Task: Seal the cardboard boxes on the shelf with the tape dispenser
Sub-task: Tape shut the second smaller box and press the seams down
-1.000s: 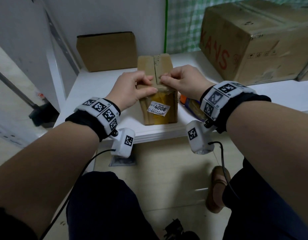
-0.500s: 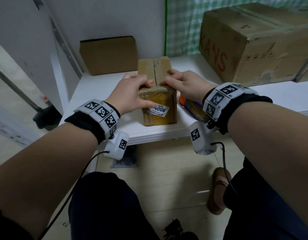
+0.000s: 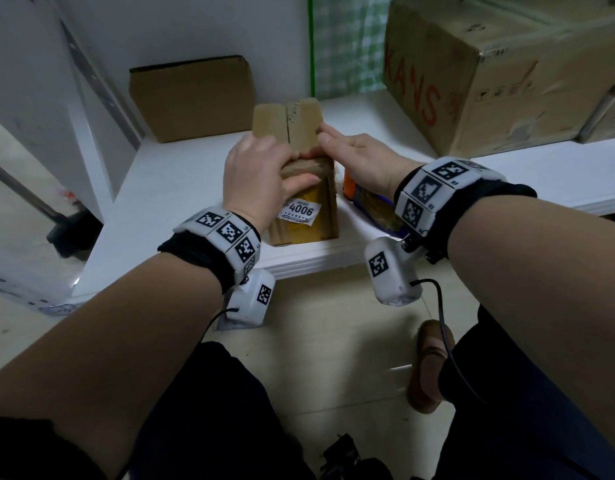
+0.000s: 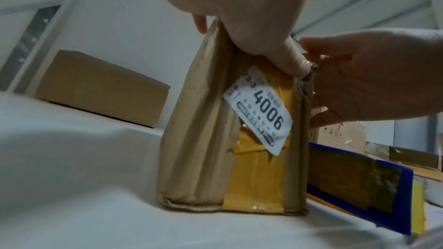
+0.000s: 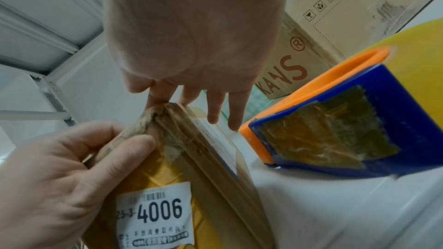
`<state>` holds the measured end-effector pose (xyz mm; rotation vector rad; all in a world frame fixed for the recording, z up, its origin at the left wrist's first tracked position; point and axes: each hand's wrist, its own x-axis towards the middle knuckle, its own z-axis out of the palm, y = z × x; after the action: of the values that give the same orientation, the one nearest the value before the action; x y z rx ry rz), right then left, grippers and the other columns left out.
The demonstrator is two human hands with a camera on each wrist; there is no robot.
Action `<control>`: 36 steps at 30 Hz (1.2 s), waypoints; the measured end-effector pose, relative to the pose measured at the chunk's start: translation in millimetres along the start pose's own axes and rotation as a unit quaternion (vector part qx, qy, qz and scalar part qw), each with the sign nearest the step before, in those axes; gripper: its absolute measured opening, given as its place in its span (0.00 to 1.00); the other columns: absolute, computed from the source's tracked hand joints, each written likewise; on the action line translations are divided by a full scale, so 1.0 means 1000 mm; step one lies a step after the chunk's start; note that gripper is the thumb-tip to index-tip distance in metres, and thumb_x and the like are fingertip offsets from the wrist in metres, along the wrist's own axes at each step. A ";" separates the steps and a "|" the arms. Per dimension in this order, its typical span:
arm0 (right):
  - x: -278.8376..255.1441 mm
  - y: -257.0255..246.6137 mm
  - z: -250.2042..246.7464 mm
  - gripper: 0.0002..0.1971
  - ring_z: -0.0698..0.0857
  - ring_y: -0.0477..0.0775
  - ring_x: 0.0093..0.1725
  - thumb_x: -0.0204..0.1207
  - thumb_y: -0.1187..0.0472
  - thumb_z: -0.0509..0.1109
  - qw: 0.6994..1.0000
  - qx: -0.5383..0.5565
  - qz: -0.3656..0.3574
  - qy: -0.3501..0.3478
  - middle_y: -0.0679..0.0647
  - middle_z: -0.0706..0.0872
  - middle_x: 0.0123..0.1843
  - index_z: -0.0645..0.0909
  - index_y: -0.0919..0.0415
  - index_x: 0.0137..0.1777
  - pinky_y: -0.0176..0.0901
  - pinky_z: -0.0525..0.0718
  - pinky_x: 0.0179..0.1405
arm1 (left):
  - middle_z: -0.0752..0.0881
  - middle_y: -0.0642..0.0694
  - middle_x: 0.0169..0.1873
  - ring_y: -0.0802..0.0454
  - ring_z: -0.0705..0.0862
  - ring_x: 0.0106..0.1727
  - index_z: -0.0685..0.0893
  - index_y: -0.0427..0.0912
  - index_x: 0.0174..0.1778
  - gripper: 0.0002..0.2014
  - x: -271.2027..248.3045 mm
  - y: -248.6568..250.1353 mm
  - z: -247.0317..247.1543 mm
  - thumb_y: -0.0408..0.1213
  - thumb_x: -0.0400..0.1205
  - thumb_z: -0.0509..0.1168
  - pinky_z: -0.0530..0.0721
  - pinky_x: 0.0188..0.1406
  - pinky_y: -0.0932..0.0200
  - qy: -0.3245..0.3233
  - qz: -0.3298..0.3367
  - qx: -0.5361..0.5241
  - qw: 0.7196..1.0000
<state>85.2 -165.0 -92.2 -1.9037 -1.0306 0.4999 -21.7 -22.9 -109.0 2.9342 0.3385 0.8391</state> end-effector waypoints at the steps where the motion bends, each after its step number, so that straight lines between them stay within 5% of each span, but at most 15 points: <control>1: 0.000 0.000 0.000 0.19 0.61 0.44 0.81 0.86 0.49 0.54 1.000 0.006 0.002 0.003 0.47 0.61 0.83 0.84 0.54 0.64 0.37 0.54 0.78 | 0.84 0.42 0.43 0.39 0.78 0.49 0.86 0.43 0.47 0.29 0.000 0.000 0.000 0.67 0.72 0.60 0.73 0.50 0.48 -0.007 0.001 0.020 1.000; 7: -0.008 -0.007 -0.001 0.21 0.68 0.48 0.77 0.86 0.45 0.52 0.999 0.027 0.027 0.010 0.48 0.68 0.80 0.84 0.50 0.64 0.39 0.59 0.74 | 0.84 0.43 0.46 0.42 0.78 0.51 0.84 0.43 0.49 0.31 0.003 0.008 -0.009 0.69 0.68 0.64 0.71 0.53 0.49 -0.049 0.015 0.092 0.994; 11: -0.010 -0.009 -0.002 0.24 0.70 0.49 0.76 0.85 0.43 0.50 0.998 0.046 0.053 0.010 0.48 0.72 0.78 0.84 0.49 0.65 0.37 0.61 0.65 | 0.84 0.46 0.43 0.45 0.76 0.48 0.84 0.44 0.43 0.35 0.011 0.017 -0.016 0.76 0.66 0.56 0.71 0.48 0.52 -0.048 -0.040 0.046 0.997; 15: -0.008 -0.006 -0.002 0.25 0.75 0.49 0.70 0.84 0.39 0.49 0.996 0.060 0.070 0.003 0.48 0.80 0.71 0.84 0.46 0.65 0.40 0.63 0.63 | 0.85 0.46 0.45 0.45 0.76 0.50 0.84 0.43 0.44 0.32 0.018 0.023 -0.013 0.72 0.68 0.61 0.73 0.46 0.52 -0.048 -0.082 0.022 0.995; 24: -0.005 -0.002 0.000 0.23 0.77 0.49 0.69 0.83 0.38 0.51 0.992 0.100 0.077 0.016 0.49 0.82 0.69 0.83 0.45 0.64 0.44 0.67 0.69 | 0.84 0.45 0.53 0.43 0.77 0.57 0.79 0.44 0.54 0.33 0.013 0.024 -0.005 0.70 0.68 0.64 0.72 0.46 0.51 -0.046 -0.065 0.044 0.996; 30: -0.011 -0.008 -0.001 0.24 0.80 0.49 0.63 0.84 0.38 0.50 0.990 0.102 0.093 0.017 0.46 0.83 0.66 0.85 0.45 0.62 0.44 0.73 0.59 | 0.83 0.44 0.53 0.42 0.76 0.57 0.77 0.43 0.55 0.32 0.011 0.027 -0.006 0.66 0.67 0.69 0.71 0.45 0.50 -0.057 -0.064 0.053 0.995; 36: -0.018 -0.012 -0.007 0.25 0.80 0.52 0.60 0.84 0.40 0.49 0.988 0.106 0.110 0.005 0.42 0.80 0.65 0.82 0.46 0.67 0.52 0.72 0.67 | 0.82 0.44 0.56 0.43 0.75 0.58 0.74 0.42 0.59 0.36 0.010 0.029 -0.010 0.64 0.65 0.73 0.75 0.48 0.49 -0.064 -0.061 0.038 0.995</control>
<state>73.7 -180.1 -79.8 -1.8343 -0.7328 0.6977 -13.1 -48.9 -91.1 2.9818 0.5447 0.6336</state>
